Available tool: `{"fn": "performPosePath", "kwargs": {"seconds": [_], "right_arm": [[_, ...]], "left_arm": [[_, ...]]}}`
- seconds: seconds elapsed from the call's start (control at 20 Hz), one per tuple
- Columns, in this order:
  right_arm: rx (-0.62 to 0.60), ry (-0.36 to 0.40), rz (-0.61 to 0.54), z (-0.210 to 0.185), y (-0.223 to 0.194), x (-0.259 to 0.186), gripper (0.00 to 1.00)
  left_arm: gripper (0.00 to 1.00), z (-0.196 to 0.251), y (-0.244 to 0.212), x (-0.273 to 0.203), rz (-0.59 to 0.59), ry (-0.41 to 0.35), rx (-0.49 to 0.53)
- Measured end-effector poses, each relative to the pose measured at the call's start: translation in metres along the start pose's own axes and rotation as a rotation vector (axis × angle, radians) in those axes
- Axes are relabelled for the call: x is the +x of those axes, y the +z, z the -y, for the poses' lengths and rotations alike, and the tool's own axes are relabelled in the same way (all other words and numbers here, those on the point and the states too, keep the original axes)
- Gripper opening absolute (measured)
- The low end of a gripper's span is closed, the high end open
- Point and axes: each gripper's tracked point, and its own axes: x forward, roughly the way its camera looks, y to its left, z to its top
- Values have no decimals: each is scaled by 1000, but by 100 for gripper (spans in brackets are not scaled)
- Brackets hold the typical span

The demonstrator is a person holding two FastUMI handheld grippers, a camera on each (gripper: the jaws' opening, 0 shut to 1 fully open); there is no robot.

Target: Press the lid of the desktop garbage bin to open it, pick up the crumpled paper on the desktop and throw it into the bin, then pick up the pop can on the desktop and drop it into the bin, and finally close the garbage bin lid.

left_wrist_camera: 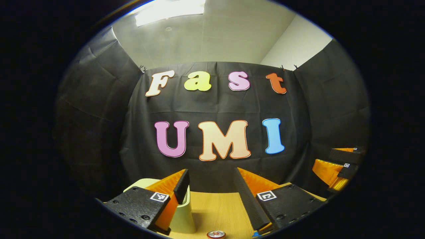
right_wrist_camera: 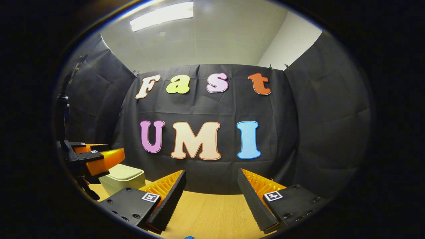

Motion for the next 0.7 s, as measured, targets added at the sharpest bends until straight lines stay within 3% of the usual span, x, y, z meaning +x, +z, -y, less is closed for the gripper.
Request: {"fn": "performPosePath", "kwargs": {"seconds": [0.65, 0.7], "right_arm": [[1, 33, 1, -24, 1, -1, 98], [1, 34, -2, -26, -1, -1, 98]], "left_arm": [[0, -33, -5, -6, -13, 61, 9], [0, -34, -9, -6, -20, 59, 6]]}}
